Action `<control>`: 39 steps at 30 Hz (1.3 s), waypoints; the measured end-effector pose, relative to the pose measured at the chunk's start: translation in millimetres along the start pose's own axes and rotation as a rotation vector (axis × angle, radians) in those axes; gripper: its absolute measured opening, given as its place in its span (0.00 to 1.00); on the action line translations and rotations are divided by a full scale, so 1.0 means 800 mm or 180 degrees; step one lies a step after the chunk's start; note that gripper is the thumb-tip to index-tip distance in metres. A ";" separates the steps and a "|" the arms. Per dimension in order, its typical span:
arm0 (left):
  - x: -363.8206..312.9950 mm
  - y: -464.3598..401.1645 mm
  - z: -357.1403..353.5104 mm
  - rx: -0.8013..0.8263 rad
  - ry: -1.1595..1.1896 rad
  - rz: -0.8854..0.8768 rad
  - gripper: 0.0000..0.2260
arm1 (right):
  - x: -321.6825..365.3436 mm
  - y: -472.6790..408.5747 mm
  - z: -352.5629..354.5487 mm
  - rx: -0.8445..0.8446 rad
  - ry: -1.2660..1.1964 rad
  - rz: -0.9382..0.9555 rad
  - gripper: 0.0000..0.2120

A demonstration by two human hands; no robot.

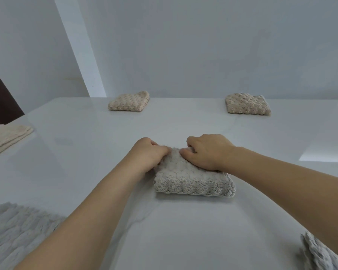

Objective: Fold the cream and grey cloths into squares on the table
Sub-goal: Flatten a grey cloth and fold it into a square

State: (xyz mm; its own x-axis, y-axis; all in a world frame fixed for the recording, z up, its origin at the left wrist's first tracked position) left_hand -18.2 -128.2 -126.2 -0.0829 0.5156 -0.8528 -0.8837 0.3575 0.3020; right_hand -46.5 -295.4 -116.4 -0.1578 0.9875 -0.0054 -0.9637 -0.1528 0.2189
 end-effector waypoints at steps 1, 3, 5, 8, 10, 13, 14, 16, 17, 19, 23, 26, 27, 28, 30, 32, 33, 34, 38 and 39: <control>-0.001 0.005 -0.004 0.0086 0.0097 0.0070 0.13 | -0.005 0.002 0.000 -0.0021 0.0101 -0.0053 0.22; 0.001 0.013 -0.011 0.0228 0.0266 0.0147 0.15 | -0.016 0.006 0.001 -0.0098 0.0112 -0.0106 0.24; 0.003 0.022 -0.017 0.0308 0.0436 0.0109 0.14 | -0.029 0.011 0.001 -0.0264 -0.0149 -0.0074 0.24; 0.002 0.034 -0.024 0.0456 0.0732 -0.0028 0.09 | -0.052 0.016 -0.002 -0.0471 -0.0610 -0.0092 0.22; -0.001 0.039 -0.031 0.0599 0.0827 -0.0094 0.08 | -0.065 0.015 -0.008 -0.0452 -0.0723 -0.0200 0.22; -0.004 0.041 -0.041 0.0661 0.0673 -0.0072 0.08 | -0.072 0.007 -0.018 -0.0491 -0.0750 -0.0252 0.22; -0.004 0.041 -0.045 0.0683 0.0572 -0.0051 0.10 | -0.074 0.006 -0.019 -0.0559 -0.0815 -0.0269 0.22; -0.003 0.038 -0.052 0.0720 0.0396 -0.0060 0.13 | -0.078 0.002 -0.020 -0.0692 -0.0987 -0.0310 0.22; -0.002 0.037 -0.055 0.0687 0.0338 -0.0101 0.15 | -0.079 0.001 -0.021 -0.0734 -0.1042 -0.0320 0.22; -0.002 0.037 -0.055 0.0498 0.0412 -0.0369 0.14 | -0.081 0.000 -0.022 -0.0785 -0.1105 -0.0342 0.22; -0.013 0.040 -0.054 0.0292 0.0895 -0.0963 0.07 | -0.081 0.000 -0.023 -0.0816 -0.1109 -0.0350 0.23; -0.013 0.039 -0.065 0.0468 0.0780 -0.0830 0.07 | -0.084 -0.002 -0.024 -0.0804 -0.1140 -0.0346 0.22; -0.011 0.038 -0.067 0.0514 0.0681 -0.0742 0.06 | -0.084 -0.002 -0.024 -0.0804 -0.1164 -0.0342 0.22; -0.010 0.036 -0.069 0.0545 0.0623 -0.0695 0.05 | -0.084 -0.002 -0.023 -0.0805 -0.1193 -0.0344 0.22; -0.009 0.033 -0.066 0.0526 0.0588 -0.0618 0.03 | -0.085 -0.001 -0.022 -0.0804 -0.1256 -0.0360 0.22; -0.008 0.031 -0.058 0.0482 0.0627 -0.0541 0.05 | -0.084 0.000 -0.021 -0.0795 -0.1294 -0.0379 0.23; -0.007 0.030 -0.055 0.0452 0.0641 -0.0496 0.05 | -0.084 0.001 -0.020 -0.0793 -0.1295 -0.0392 0.23; -0.007 0.030 -0.052 0.0440 0.0647 -0.0459 0.06 | -0.084 0.001 -0.020 -0.0792 -0.1285 -0.0404 0.23; -0.003 0.025 -0.052 0.0303 0.0295 -0.0325 0.09 | -0.084 0.001 -0.020 -0.0799 -0.1215 -0.0462 0.24; 0.000 0.021 -0.051 0.0162 0.0108 -0.0283 0.11 | -0.084 0.000 -0.020 -0.0799 -0.1230 -0.0452 0.24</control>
State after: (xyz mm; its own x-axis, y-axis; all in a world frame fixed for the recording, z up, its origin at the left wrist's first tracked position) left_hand -52.0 -153.5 -138.6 -0.0215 0.4538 -0.8909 -0.8639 0.4401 0.2450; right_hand -39.6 -362.8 -131.9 0.0249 0.9344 0.3554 -0.9996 0.0267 -0.0002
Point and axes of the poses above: each hand's wrist, its own y-axis away from the middle knuckle, its own z-axis out of the back of the hand, x = y × z, the point moved 4 cm from there along -y, towards the middle knuckle, and after that the axes turned 15 degrees about x, right-handed, at the moved point
